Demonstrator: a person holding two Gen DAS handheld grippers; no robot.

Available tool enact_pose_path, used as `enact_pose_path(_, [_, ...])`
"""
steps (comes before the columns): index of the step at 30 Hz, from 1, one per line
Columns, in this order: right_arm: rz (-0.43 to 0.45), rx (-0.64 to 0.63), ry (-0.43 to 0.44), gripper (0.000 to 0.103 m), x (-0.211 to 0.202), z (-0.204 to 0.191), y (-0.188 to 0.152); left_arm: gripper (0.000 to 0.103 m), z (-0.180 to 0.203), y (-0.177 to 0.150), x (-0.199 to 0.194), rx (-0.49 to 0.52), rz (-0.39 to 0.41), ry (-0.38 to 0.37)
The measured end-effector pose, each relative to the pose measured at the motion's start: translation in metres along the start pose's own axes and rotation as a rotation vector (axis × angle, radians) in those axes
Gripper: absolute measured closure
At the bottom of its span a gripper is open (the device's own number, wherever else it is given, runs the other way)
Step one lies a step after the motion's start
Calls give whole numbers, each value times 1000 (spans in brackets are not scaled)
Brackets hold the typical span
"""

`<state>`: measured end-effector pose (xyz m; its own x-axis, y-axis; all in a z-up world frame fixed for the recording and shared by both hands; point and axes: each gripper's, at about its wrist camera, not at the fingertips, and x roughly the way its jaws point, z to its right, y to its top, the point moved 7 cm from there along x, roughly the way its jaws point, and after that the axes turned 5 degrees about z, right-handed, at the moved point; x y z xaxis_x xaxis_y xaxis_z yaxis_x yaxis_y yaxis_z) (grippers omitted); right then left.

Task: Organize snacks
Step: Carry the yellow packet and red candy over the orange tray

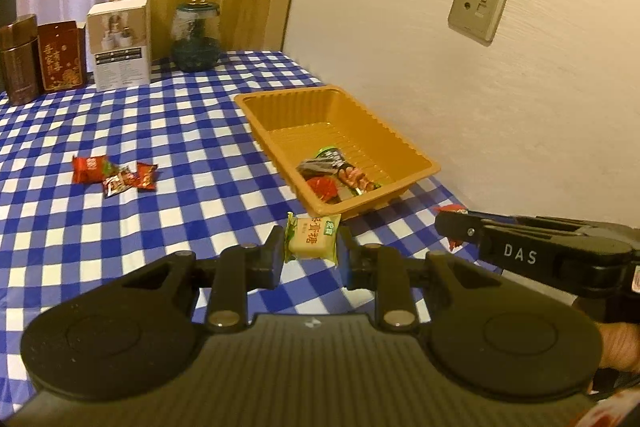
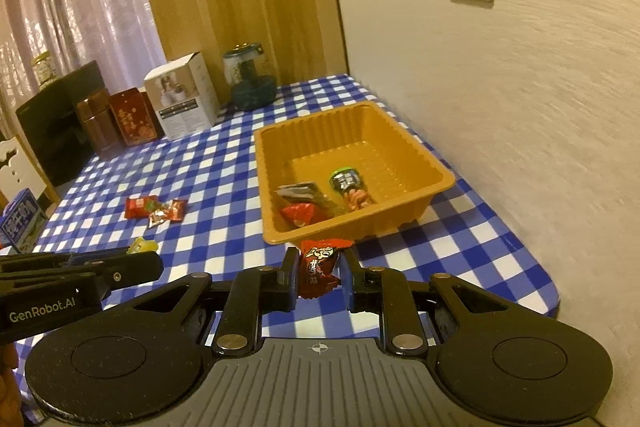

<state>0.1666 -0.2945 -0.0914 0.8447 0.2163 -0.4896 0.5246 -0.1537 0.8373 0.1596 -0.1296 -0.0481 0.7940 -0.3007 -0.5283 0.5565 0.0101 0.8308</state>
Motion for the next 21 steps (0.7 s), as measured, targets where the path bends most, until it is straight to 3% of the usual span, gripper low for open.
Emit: enact_pose_path(21, [24,-15,-20,81,55,41,56,79,29,46,83,35,2,-48])
